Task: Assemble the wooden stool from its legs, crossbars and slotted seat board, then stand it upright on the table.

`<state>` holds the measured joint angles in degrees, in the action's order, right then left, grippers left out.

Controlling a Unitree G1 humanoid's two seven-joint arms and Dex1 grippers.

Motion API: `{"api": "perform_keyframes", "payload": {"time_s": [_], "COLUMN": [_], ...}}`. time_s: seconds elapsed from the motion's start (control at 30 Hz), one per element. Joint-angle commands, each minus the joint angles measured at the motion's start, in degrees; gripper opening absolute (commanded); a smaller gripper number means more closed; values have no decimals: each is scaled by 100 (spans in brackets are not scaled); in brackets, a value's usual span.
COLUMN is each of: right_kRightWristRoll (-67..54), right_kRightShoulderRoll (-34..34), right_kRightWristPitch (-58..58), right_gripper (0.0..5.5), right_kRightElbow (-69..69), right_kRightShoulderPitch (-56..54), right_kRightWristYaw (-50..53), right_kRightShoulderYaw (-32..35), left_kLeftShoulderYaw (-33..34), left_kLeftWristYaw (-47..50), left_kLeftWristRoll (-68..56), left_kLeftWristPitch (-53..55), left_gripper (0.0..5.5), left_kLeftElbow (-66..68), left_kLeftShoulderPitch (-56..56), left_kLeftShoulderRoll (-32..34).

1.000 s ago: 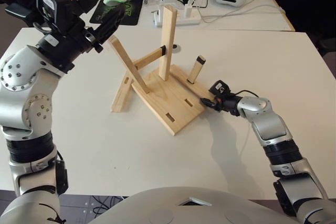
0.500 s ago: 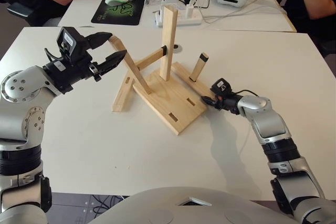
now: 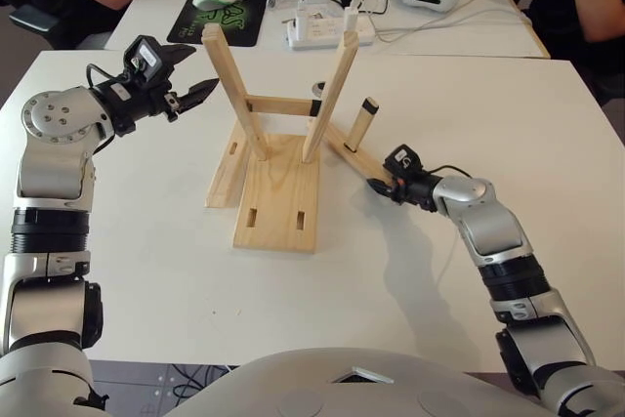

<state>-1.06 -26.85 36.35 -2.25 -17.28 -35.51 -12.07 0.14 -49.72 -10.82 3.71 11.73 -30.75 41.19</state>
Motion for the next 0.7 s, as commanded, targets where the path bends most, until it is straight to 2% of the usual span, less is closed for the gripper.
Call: {"api": "perform_keyframes", "payload": {"time_s": [0.03, 0.13, 0.3, 0.37, 0.5, 0.6, 0.7], "right_kRightWristRoll": [-65, -297, -763, -942, -1983, -3075, -4137], "right_kRightShoulderRoll": [18, 111, 253, 282, 579, 824, 962], "right_kRightWristPitch": [-67, -245, -517, -680, -889, -487, 141], "right_gripper": [217, 217, 217, 217, 217, 217, 217], "right_kRightElbow": [-101, -120, -153, -237, -149, 254, 710], "right_kRightShoulderPitch": [-100, -62, -133, -304, -859, -1241, -1511], "right_kRightWristYaw": [111, 292, 497, 593, 715, 745, 908], "right_kRightShoulderYaw": [240, 758, 1523, 1834, 2861, 3400, 3635], "left_kLeftShoulderYaw": [167, 792, 1639, 1827, 2050, 2102, 2111], "left_kLeftWristYaw": [-111, -88, 123, 194, 392, 469, 502], "left_kLeftWristRoll": [-319, -1006, -1785, -2018, -2588, -2806, -2935], "left_kLeftWristPitch": [309, 933, 1512, 1664, 2012, 2213, 2363], "left_gripper": [282, 282, 282, 282, 282, 282, 282], "left_kLeftElbow": [-548, -1147, -1330, -1345, -1305, -1263, -1236], "left_kLeftShoulderPitch": [103, 405, 365, 222, -167, -242, -256], "left_kLeftShoulderRoll": [-33, 91, 129, 116, -85, -129, -112]}}
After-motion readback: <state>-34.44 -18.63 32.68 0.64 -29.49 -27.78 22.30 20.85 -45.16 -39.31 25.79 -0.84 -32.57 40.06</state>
